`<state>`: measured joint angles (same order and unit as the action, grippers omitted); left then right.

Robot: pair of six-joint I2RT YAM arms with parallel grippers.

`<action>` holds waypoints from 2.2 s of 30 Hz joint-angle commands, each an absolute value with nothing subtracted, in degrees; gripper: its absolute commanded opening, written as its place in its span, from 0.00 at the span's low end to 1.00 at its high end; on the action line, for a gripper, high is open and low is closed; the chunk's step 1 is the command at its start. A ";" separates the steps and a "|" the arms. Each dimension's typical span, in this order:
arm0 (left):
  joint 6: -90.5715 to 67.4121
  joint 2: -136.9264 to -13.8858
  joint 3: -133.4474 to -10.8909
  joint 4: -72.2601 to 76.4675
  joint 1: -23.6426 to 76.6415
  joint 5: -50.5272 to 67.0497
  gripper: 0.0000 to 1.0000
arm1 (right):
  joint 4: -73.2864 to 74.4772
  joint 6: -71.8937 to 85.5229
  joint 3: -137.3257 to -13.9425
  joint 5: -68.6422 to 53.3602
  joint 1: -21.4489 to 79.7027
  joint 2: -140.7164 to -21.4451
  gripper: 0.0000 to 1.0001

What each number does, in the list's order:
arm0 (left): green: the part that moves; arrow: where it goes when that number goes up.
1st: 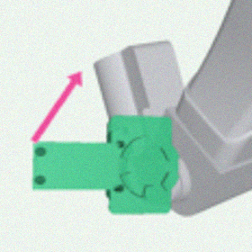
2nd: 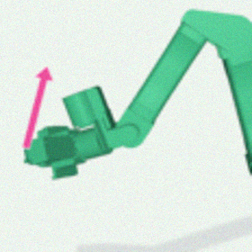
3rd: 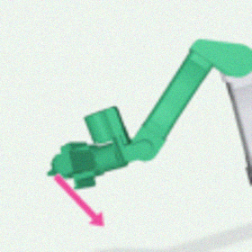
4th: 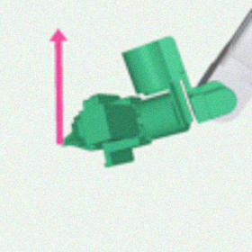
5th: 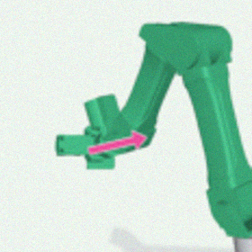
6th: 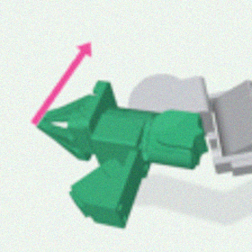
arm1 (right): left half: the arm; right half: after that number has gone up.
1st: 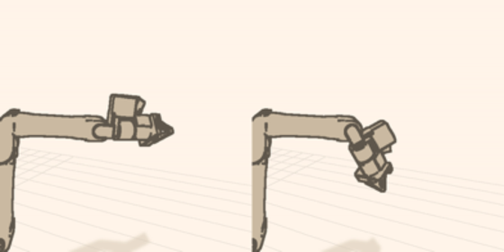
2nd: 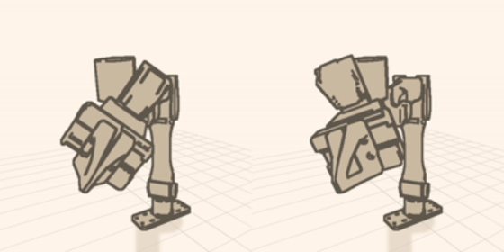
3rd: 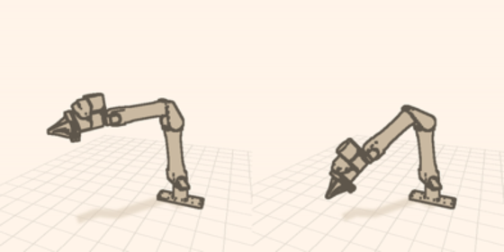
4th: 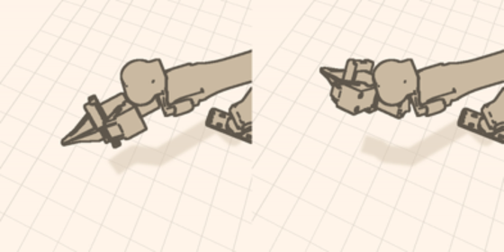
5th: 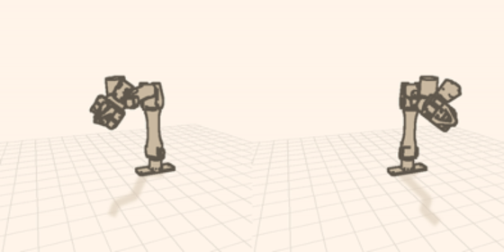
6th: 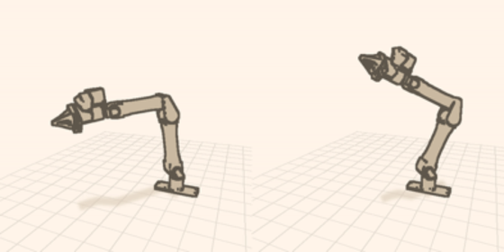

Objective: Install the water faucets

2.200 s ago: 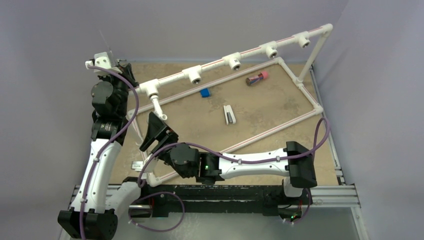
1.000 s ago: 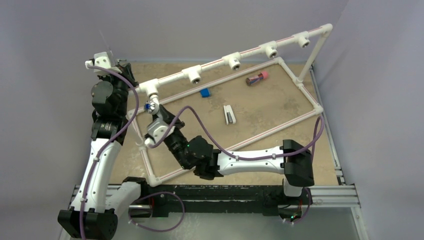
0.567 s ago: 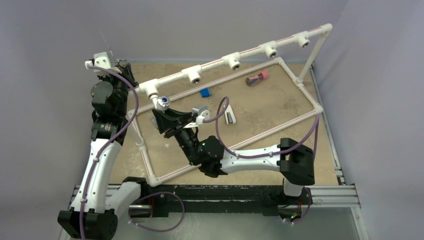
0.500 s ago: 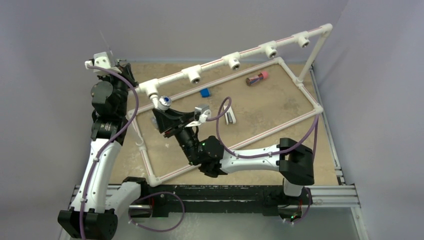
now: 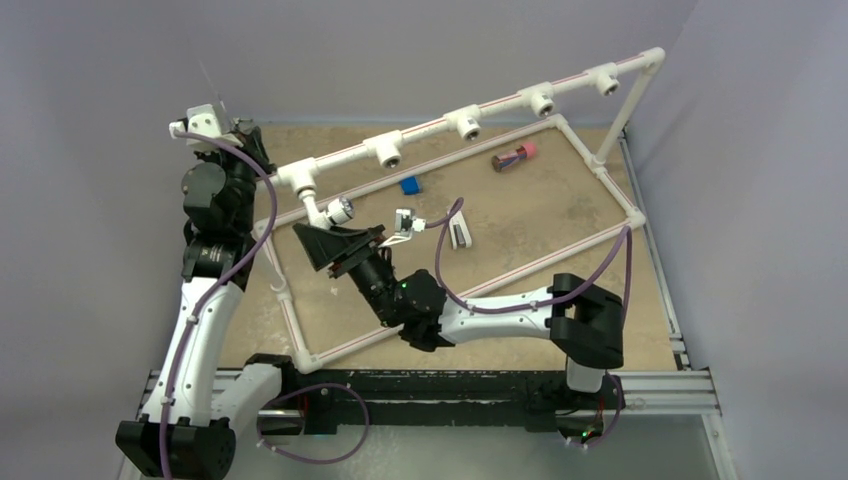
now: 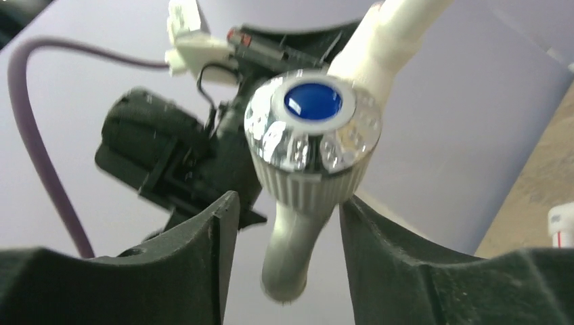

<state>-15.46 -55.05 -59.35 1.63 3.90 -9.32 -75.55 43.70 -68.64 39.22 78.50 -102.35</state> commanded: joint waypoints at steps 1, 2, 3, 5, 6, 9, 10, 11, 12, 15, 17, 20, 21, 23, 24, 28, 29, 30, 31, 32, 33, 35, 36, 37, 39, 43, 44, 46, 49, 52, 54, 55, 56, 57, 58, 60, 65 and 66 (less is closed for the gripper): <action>-16.26 -57.18 -55.02 -14.45 5.36 -3.35 0.00 | -75.74 48.29 -65.10 30.55 78.76 -97.89 0.66; -16.33 -57.21 -55.02 -14.45 5.32 -3.34 0.00 | -75.73 48.18 -63.77 30.59 78.44 -97.08 0.69; -16.30 -57.26 -55.03 -14.42 5.30 -3.32 0.00 | -75.82 47.97 -62.40 30.40 78.15 -96.42 0.72; -16.26 -57.46 -55.02 -14.49 5.27 -3.49 0.00 | -75.80 46.34 -59.94 30.38 77.88 -94.62 0.75; -16.26 -57.41 -55.02 -14.45 5.27 -3.48 0.00 | -75.81 44.95 -58.79 30.36 77.87 -93.64 0.77; -16.26 -57.56 -55.06 -14.49 5.30 -3.54 0.00 | -74.84 40.94 -55.57 29.82 77.78 -89.93 0.81; -16.26 -57.68 -55.03 -14.46 5.28 -3.54 0.00 | -74.01 38.30 -54.60 29.60 77.78 -88.66 0.82; -16.26 -57.66 -55.02 -14.50 5.27 -3.53 0.00 | -73.27 35.74 -53.75 29.50 77.78 -87.43 0.82; -16.26 -57.66 -55.06 -14.50 5.27 -3.55 0.00 | -71.96 33.36 -52.98 29.18 77.78 -85.96 0.82; -16.26 -57.66 -55.02 -14.42 5.27 -3.56 0.00 | -68.55 23.32 -51.71 26.53 77.70 -81.91 0.82; -16.26 -57.66 -55.02 -14.50 5.27 -3.44 0.00 | -63.89 15.25 -52.53 23.62 77.70 -79.59 0.82; -16.26 -57.61 -55.02 -14.50 5.27 -3.46 0.00 | -57.42 -0.51 -54.95 23.28 77.78 -77.01 0.81; -16.25 -57.65 -55.02 -14.50 5.25 -3.40 0.00 | -54.83 -5.73 -55.79 22.72 77.76 -76.47 0.81; -16.25 -57.66 -55.02 -14.50 5.28 -3.39 0.00 | -49.46 -14.44 -57.71 22.16 77.76 -75.63 0.81; -16.25 -57.57 -55.02 -14.50 5.27 -3.35 0.00 | -47.16 -20.14 -58.55 22.04 77.78 -75.35 0.81; -16.27 -57.57 -55.06 -14.48 5.27 -3.34 0.00 | -41.91 -37.45 -60.16 20.20 78.46 -73.41 0.79; -16.28 -57.57 -55.03 -14.39 5.27 -3.27 0.00 | -41.65 -42.33 -59.85 19.54 78.73 -72.92 0.79; -16.26 -57.56 -55.09 -14.41 5.27 -3.25 0.00 | -41.53 -46.81 -59.71 19.14 78.97 -72.58 0.80; -16.28 -57.57 -55.10 -14.40 5.27 -3.21 0.00 | -41.42 -51.44 -59.68 19.00 79.25 -72.51 0.80; -16.34 -57.60 -55.07 -14.41 5.27 -3.20 0.00 | -41.17 -55.69 -59.68 18.92 79.54 -72.51 0.80; -16.35 -57.57 -55.10 -14.46 5.26 -3.12 0.00 | -40.87 -61.21 -59.68 18.76 79.89 -72.71 0.80; -16.34 -57.52 -55.11 -14.48 5.26 -3.12 0.00 | -41.09 -68.59 -59.47 19.32 80.41 -73.35 0.81; -16.34 -57.49 -55.11 -14.50 5.25 -3.13 0.00 | -41.65 -73.16 -59.34 19.80 80.68 -73.83 0.81; -16.29 -57.48 -55.11 -14.44 5.19 -3.17 0.00 | -41.99 -77.32 -59.37 20.20 80.83 -74.33 0.81; -16.26 -57.57 -55.11 -14.46 5.19 -3.11 0.00 | -42.01 -84.80 -59.83 20.72 81.06 -75.46 0.82; -16.26 -57.56 -55.11 -14.41 5.19 -3.08 0.00 | -41.51 -96.72 -61.93 22.09 81.58 -78.52 0.82; -16.26 -57.57 -55.11 -14.49 5.19 -3.21 0.00 | -41.33 -98.50 -63.01 22.72 81.75 -79.76 0.82; -16.26 -57.56 -55.11 -14.49 5.19 -3.25 0.00 | -41.32 -101.48 -64.22 23.91 82.18 -81.34 0.82; -16.26 -57.57 -55.12 -14.50 5.19 -3.38 0.00 | -42.78 -105.08 -65.75 24.45 82.64 -83.81 0.82; -16.26 -57.57 -55.11 -14.50 5.19 -3.36 0.00 | -43.89 -106.76 -67.52 24.76 82.79 -86.24 0.82; -16.26 -57.54 -55.11 -14.43 5.19 -3.30 0.00 | -43.51 -106.67 -69.25 24.88 82.79 -88.05 0.82; -16.26 -57.61 -55.11 -14.42 5.19 -3.26 0.00 | -43.35 -106.48 -69.97 24.96 82.79 -88.73 0.82; -16.26 -57.57 -55.11 -14.41 5.23 -3.26 0.00 | -43.39 -106.55 -70.57 24.92 82.79 -89.45 0.82; -16.26 -57.57 -55.11 -14.37 5.20 -3.25 0.00 | -43.49 -106.59 -71.17 24.76 82.79 -90.04 0.81; -16.26 -57.57 -55.11 -14.41 5.19 -3.25 0.00 | -43.54 -106.47 -71.76 24.24 82.79 -90.54 0.80; -16.26 -57.48 -55.11 -14.41 5.19 -3.25 0.00 | -42.84 -105.54 -73.30 23.90 82.52 -91.59 0.77; -16.26 -57.50 -55.11 -14.37 5.19 -3.12 0.00 | -42.46 -103.03 -74.89 24.40 81.55 -92.94 0.68; -16.33 -57.55 -55.11 -14.41 5.19 -3.10 0.00 | -42.52 -102.48 -75.10 24.43 81.34 -93.13 0.66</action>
<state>-15.44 -54.87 -59.37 1.28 4.01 -8.73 -40.53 -104.14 -72.03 23.46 82.15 -93.49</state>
